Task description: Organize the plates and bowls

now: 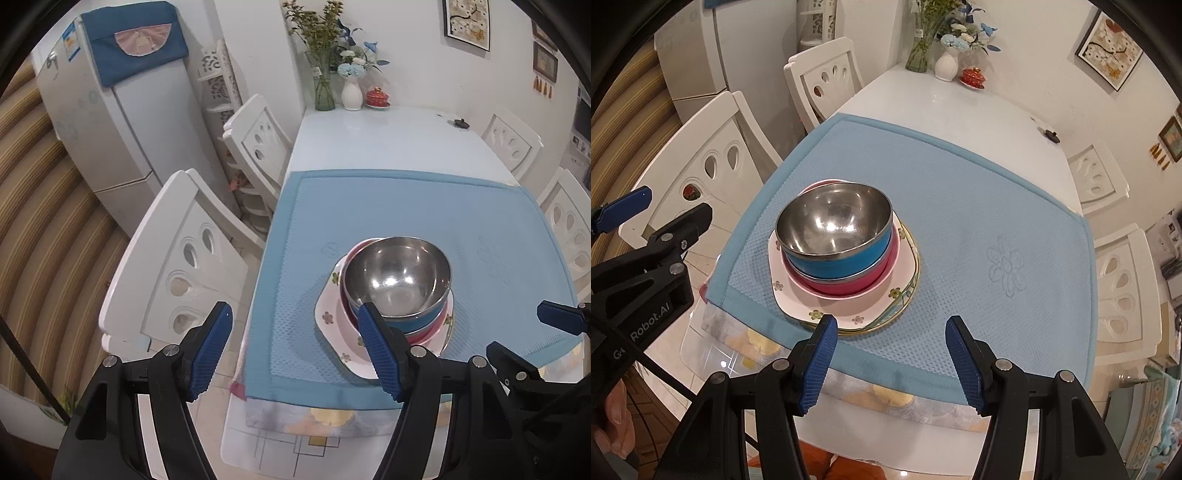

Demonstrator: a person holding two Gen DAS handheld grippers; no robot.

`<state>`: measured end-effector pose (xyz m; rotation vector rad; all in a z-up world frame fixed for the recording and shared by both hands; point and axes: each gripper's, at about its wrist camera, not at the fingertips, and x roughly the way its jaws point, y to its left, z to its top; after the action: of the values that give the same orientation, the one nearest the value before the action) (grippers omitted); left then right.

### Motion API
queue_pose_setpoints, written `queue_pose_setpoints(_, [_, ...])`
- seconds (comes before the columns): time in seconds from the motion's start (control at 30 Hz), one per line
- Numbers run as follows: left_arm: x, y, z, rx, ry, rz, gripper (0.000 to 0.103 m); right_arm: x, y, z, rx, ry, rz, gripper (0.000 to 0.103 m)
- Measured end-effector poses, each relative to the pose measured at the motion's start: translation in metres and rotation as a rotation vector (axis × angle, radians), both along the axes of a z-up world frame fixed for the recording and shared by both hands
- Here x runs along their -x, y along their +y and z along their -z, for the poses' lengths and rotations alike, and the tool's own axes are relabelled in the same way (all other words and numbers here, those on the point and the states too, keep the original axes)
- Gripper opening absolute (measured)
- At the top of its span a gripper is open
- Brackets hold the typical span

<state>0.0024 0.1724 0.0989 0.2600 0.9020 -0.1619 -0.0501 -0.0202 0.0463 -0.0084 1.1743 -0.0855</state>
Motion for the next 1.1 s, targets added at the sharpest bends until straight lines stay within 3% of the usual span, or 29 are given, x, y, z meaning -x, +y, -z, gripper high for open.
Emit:
queue_pose_setpoints(0.2, [-0.005,-0.005,0.007,0.03,0.067,0.038,0.069,-0.002,-0.001,0.002,-0.011,0.006,0.004,0.059])
queue_pose_setpoints(1.1, [-0.022,-0.012,0.027,-0.004,0.133,0.064,0.069,-0.019,-0.009,0.02,-0.052,0.037,0.015,0.059])
